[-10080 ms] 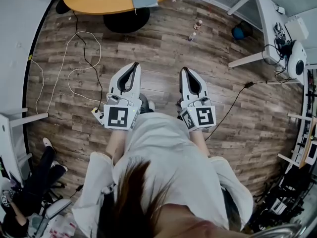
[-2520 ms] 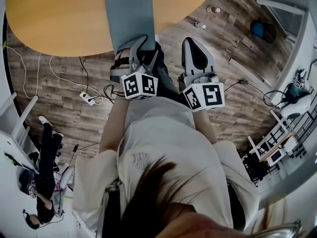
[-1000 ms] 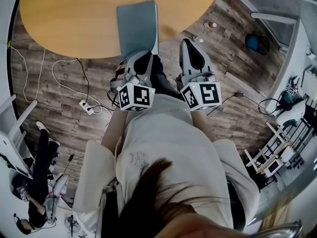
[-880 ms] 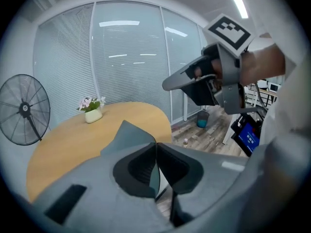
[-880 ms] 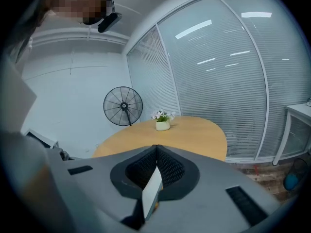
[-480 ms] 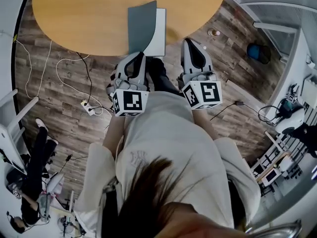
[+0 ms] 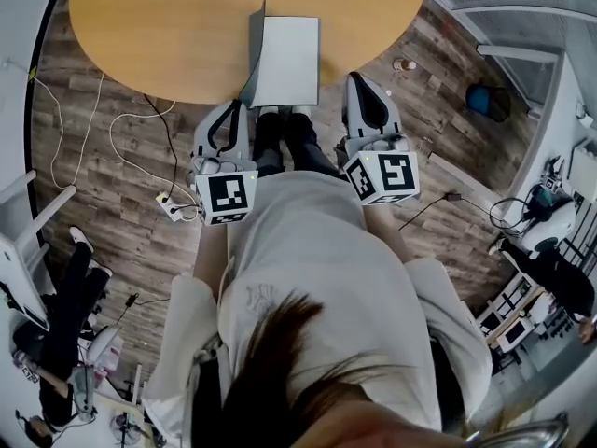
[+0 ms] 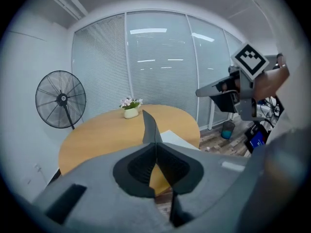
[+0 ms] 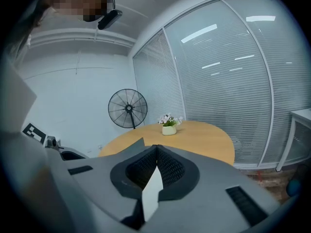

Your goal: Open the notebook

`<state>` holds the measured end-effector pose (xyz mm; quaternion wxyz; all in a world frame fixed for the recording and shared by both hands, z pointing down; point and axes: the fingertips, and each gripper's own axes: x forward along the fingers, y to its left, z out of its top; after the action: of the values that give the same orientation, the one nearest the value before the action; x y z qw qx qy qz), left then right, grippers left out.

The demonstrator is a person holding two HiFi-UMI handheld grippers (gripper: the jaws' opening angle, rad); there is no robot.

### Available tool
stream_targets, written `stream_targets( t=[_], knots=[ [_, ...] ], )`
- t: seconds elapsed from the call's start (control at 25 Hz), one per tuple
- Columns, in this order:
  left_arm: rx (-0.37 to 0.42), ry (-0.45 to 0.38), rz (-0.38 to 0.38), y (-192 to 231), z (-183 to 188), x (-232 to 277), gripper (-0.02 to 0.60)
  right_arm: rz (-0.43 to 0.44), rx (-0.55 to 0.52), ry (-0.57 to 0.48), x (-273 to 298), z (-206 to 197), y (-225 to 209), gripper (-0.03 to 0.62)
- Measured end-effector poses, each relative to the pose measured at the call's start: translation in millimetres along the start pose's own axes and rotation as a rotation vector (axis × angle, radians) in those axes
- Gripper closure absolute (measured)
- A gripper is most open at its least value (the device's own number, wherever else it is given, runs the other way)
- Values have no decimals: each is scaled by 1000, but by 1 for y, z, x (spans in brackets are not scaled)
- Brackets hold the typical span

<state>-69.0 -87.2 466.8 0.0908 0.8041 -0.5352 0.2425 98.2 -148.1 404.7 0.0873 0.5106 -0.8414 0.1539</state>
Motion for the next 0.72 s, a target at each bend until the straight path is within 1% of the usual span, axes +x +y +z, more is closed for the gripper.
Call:
stream_targets(
  t=[0.2,0.36,0.44,0.64,0.72],
  knots=[
    [-1,20,37,21,-14,-7,555,-22,-1,-5,-5,-1,3,594],
    [-22,42,76,36,-29,-13,555,-35,2,-5,-10,-3,7,594],
    [-48,57,95,42,-39,-15,554,-41,2,-5,-12,-4,8,594],
    [-158,93,134,60,-67,-17,552,-56,4,1,-17,-8,9,594],
    [-183,104,152,67,-78,-15,551,-62,5,3,-18,-10,10,594]
  ],
)
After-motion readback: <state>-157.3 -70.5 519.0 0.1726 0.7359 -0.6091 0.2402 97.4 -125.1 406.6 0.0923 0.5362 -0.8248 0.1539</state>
